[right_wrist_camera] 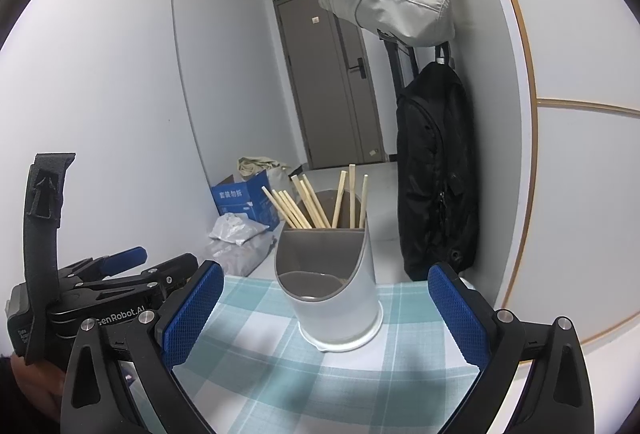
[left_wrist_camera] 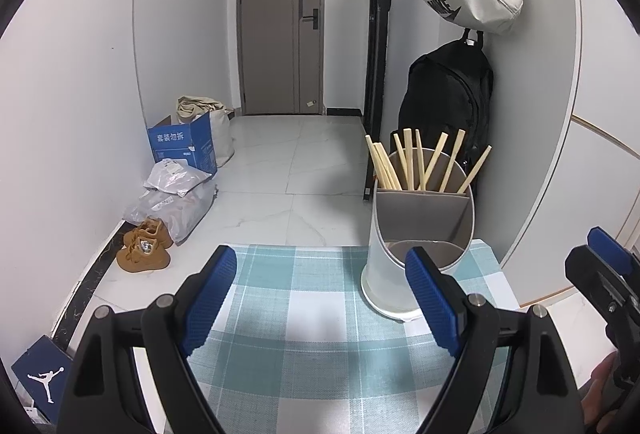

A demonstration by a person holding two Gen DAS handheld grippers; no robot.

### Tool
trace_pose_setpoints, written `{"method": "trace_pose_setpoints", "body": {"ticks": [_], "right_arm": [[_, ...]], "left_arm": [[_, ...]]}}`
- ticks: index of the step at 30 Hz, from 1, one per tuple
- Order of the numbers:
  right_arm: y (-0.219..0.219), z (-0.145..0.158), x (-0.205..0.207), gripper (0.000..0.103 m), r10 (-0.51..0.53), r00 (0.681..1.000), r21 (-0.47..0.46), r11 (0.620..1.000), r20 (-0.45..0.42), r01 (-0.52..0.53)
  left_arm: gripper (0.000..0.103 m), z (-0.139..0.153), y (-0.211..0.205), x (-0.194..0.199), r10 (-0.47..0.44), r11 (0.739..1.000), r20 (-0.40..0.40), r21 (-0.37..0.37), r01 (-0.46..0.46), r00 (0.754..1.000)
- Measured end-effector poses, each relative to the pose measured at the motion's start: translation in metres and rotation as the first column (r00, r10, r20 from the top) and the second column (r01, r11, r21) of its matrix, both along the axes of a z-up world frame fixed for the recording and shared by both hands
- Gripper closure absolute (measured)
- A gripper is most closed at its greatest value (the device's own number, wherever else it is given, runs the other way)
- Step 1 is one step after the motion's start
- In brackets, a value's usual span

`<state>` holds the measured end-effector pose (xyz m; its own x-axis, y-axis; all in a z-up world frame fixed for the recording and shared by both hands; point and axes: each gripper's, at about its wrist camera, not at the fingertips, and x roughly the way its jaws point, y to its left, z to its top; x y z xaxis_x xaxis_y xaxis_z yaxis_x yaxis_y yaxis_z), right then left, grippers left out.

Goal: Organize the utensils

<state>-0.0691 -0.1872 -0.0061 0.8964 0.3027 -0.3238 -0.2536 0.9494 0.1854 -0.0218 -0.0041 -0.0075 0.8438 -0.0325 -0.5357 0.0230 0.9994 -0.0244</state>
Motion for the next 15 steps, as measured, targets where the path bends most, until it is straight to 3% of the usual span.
{"method": "trace_pose_setpoints", "body": {"ticks": [15], "right_arm": [[0.0006, -0.0023, 0.0017, 0.0, -0.004, 1.0, -0.01, 1.0, -0.005, 0.004]], "left_arm": [[0.02, -0.0002, 0.0004, -0.001, -0.007, 1.0, -0.002, -0.006, 0.007, 1.0]]}}
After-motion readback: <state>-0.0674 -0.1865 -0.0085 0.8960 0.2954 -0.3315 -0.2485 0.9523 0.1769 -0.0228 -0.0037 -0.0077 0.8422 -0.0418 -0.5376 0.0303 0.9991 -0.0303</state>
